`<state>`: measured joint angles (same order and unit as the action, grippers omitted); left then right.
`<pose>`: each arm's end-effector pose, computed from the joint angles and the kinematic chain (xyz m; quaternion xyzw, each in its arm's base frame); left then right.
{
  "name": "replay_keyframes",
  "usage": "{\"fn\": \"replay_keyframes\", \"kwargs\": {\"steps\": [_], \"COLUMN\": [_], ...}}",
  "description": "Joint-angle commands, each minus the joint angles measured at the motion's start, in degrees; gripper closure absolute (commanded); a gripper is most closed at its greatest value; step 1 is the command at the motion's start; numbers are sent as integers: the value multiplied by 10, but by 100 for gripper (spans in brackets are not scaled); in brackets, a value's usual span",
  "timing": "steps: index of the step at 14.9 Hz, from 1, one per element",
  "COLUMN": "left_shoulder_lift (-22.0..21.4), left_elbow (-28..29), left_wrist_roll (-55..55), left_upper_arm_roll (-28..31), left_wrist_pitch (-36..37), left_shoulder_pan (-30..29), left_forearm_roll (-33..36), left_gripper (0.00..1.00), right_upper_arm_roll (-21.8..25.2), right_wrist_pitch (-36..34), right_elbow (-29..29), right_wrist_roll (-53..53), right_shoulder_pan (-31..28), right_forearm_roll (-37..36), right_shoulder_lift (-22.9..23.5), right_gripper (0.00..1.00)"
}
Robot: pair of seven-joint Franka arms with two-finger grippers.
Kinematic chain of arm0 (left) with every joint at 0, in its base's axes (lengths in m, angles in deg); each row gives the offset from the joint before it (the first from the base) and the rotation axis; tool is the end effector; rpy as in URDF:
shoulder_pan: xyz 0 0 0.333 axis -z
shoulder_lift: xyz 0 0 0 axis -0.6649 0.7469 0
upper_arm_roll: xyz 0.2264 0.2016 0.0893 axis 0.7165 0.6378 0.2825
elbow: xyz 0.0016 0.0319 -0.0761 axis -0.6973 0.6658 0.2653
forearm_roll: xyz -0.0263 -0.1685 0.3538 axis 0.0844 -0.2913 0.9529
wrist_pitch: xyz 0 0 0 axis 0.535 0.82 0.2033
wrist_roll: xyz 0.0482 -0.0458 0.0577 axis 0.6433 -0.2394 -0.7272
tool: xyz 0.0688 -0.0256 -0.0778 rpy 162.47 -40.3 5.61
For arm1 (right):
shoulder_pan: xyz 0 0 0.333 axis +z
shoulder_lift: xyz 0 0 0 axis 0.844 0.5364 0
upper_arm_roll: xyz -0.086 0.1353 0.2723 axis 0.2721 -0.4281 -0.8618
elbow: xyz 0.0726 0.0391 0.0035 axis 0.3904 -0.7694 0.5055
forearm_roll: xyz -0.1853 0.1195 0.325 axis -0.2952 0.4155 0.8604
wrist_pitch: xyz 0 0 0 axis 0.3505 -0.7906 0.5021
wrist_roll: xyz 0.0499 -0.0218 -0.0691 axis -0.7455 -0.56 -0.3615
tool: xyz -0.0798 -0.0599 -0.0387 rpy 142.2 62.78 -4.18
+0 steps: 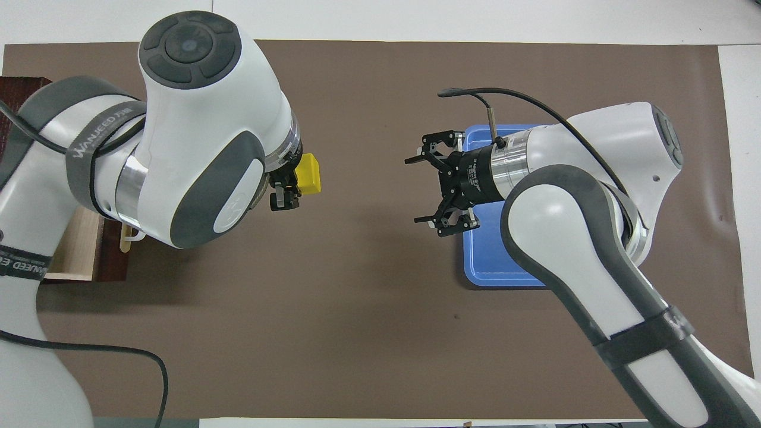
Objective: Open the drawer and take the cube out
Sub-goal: 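Close the right gripper on the yellow cube held by the left gripper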
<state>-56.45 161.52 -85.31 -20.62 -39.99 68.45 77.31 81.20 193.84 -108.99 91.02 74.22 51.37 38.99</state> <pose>0.5574 -0.3304 0.5373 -0.7015 -0.7125 0.0110 0.0114 0.5656 0.2457 0.4568 -0.7097 0.6005 0.2373 0.2819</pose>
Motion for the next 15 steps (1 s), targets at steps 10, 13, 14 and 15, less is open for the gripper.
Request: {"fn": "replay_keyframes", "kwargs": {"steps": [10,13,14,15], "left_shoulder_lift": [7,7,7,7], "left_elbow": [-8,-8,-8,-8], "left_wrist_roll": [-3,-3,-3,-3], "left_upper_arm_roll": [5,6,6,6], "left_wrist_pitch": [-17,-17,-17,-17], "left_shoulder_pan": [12,12,12,12], "left_forearm_roll": [-9,-8,-8,-8], "left_gripper": [100,100,100,100], "right_upper_arm_roll": [0,0,0,0], "right_wrist_pitch": [132,134,136,146], "right_elbow": [64,72,73,73], "right_wrist_roll": [97,99,99,102], "right_shoulder_pan": [95,96,98,105], "right_forearm_roll": [76,91,97,97], "right_shoulder_lift": [80,83,83,85], "right_gripper": [0,0,0,0]}}
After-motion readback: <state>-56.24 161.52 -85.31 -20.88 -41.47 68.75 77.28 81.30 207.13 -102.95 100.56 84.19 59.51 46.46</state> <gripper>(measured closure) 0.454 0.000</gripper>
